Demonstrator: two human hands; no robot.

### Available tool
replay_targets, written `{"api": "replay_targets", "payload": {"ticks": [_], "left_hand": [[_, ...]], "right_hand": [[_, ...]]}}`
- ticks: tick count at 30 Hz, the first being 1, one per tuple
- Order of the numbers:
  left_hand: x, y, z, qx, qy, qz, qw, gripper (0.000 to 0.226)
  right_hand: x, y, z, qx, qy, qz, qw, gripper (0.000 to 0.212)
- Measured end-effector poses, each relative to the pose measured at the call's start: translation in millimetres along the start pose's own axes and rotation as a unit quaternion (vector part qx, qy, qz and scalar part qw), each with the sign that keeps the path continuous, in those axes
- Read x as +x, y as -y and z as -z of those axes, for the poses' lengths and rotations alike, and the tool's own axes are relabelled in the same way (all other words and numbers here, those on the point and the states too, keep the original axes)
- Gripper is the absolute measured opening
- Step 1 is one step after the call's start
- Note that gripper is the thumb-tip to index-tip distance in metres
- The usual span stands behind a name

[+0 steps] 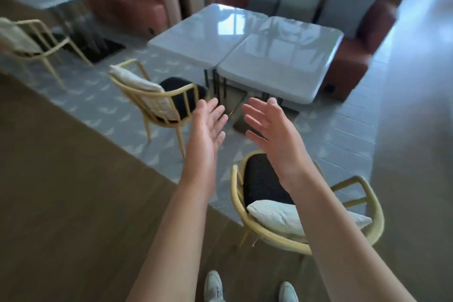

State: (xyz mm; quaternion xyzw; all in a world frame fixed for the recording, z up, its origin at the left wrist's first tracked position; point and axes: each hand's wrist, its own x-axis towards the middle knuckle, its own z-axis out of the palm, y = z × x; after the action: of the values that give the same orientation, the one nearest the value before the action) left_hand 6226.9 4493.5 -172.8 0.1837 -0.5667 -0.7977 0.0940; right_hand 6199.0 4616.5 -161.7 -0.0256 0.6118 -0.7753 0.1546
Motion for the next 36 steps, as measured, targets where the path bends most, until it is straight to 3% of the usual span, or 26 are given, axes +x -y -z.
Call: {"api": "replay_targets", "payload": {"ticks": [7, 14, 19, 24, 27, 32, 36], "left_hand": [[16, 21, -40, 0.019, 0.123, 0.058, 0.991, 0.049], [24, 36, -80, 0.034, 0.161, 0.082, 0.983, 0.044], [26, 88, -96, 0.070, 0.145, 0.124, 0.979, 0.042], [33, 175, -94, 0.074, 0.080, 0.278, 0.954, 0.063], [21, 211, -80, 0.089, 0.054, 0.313, 0.944, 0.063], [17, 249, -83, 0.142, 0.047, 0.345, 0.927, 0.056], [3, 274, -90, 0.142, 0.038, 0.398, 0.905, 0.054]], "right_hand": [[-8, -8, 40, 0.003, -0.147, -0.014, 0.989, 0.050], [-9, -1, 90, 0.034, -0.214, 0.004, 0.976, 0.051], [-13, -35, 125, 0.058, -0.239, -0.060, 0.967, 0.046], [0, -96, 169, 0.092, -0.289, -0.164, 0.939, 0.047], [-9, -131, 187, 0.090, -0.297, -0.199, 0.930, 0.047], [-16, -159, 212, 0.031, -0.302, -0.227, 0.926, 0.043], [-27, -178, 229, -0.013, -0.326, -0.239, 0.914, 0.027]]}}
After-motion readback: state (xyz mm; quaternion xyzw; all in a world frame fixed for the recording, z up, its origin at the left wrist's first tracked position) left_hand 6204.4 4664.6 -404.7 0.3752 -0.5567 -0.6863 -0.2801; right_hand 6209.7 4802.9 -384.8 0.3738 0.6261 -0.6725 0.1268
